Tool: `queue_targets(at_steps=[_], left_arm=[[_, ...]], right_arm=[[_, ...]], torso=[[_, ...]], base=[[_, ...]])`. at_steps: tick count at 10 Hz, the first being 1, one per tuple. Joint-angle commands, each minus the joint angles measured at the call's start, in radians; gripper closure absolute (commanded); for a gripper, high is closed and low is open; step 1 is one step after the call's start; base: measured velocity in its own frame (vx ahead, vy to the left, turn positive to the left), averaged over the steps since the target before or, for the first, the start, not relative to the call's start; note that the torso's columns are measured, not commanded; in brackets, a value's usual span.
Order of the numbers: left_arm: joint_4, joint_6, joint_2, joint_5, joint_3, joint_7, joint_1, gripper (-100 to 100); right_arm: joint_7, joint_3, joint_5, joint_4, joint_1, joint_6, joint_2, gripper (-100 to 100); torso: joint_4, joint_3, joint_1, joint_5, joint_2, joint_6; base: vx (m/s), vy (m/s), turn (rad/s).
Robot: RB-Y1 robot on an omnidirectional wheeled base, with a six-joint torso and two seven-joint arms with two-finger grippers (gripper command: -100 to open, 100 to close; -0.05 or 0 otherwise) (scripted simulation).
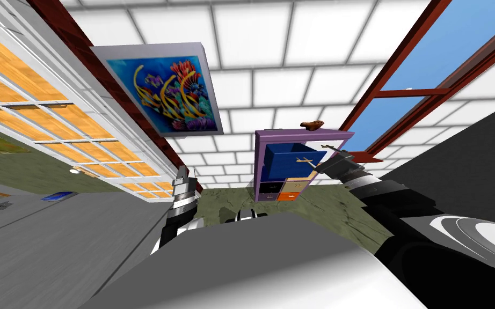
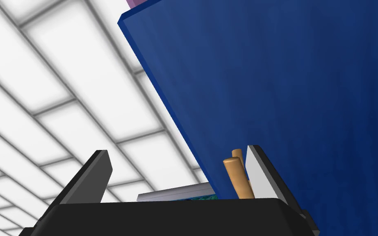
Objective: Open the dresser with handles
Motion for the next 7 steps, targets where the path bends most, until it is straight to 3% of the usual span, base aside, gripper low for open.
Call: queue_targets(at_steps=[1,2,7], left_arm=[[0.0,0.0,0.0,0.0,0.0,0.0,0.0,0],[0.0,0.0,0.0,0.0,0.0,0.0,0.0,0],[0.0,0.0,0.0,0.0,0.0,0.0,0.0,0]], right_arm=[[-0.016,-0.02,-0.016,-0.016,0.024,0.015,-0.026,-100],[-0.02,-0.021,-0.018,-0.017,0.027,0.018,-0.03,0],[-0.018,-0.013,-0.017,-0.009,0.035,0.014,-0.029,0]], torso=[[0.003,-0.001,0.003,0.004,0.002,0.0],[0.002,0.001,0.003,0.003,0.003,0.001],[-0.002,-0.001,0.0,-0.001,-0.003,0.0]], base=[[0.016,-0.002,-0.004],[0.007,-0.003,0.003],[0.0,0.0,0.0]])
